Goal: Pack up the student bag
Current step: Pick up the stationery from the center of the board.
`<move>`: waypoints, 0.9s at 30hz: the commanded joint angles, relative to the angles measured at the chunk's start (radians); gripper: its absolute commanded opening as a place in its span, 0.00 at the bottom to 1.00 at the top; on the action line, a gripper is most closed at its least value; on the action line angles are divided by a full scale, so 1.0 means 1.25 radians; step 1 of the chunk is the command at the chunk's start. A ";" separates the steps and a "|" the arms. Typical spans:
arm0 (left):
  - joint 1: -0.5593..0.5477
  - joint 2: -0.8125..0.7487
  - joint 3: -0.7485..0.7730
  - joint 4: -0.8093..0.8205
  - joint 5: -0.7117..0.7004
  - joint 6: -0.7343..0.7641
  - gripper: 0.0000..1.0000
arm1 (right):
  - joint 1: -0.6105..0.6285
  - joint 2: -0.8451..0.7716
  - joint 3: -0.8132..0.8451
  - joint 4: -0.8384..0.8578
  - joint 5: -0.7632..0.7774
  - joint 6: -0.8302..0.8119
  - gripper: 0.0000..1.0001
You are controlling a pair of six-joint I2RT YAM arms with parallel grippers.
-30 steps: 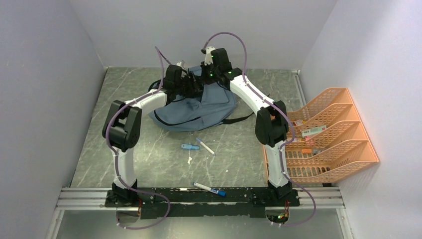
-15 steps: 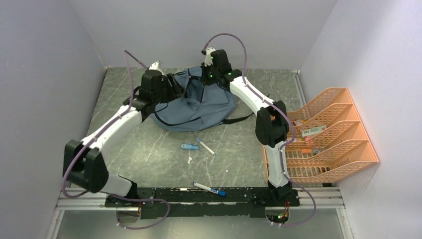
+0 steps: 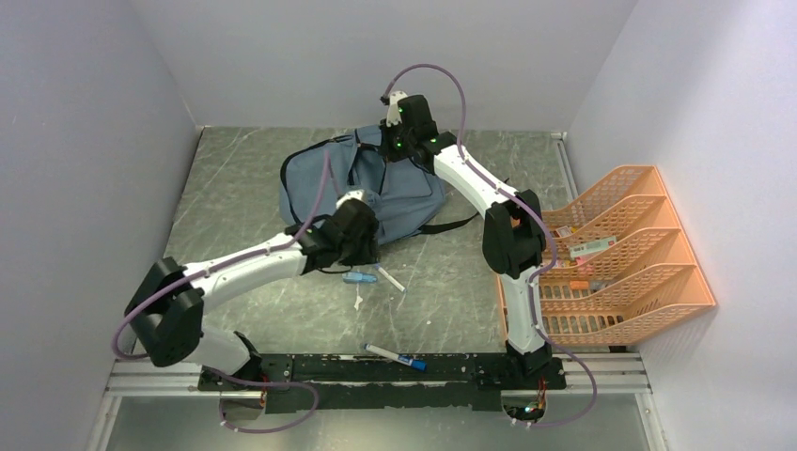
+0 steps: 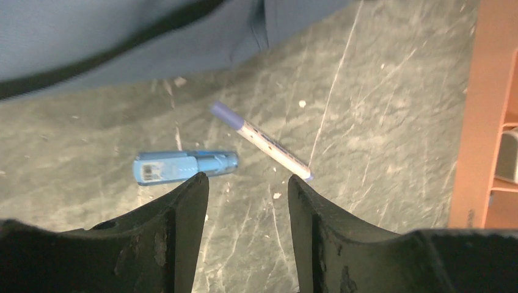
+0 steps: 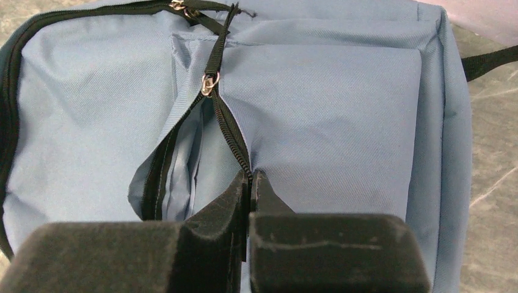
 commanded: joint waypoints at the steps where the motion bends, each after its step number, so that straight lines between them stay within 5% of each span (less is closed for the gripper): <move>1: -0.069 0.054 0.031 0.003 -0.046 -0.038 0.55 | 0.000 -0.045 -0.016 0.022 0.011 0.006 0.00; 13: -0.152 0.256 0.144 -0.009 -0.030 -0.101 0.50 | 0.000 -0.045 -0.020 0.019 0.009 0.007 0.00; 27: -0.173 0.305 0.182 -0.068 -0.094 -0.142 0.54 | -0.001 -0.050 -0.029 0.025 0.013 0.001 0.00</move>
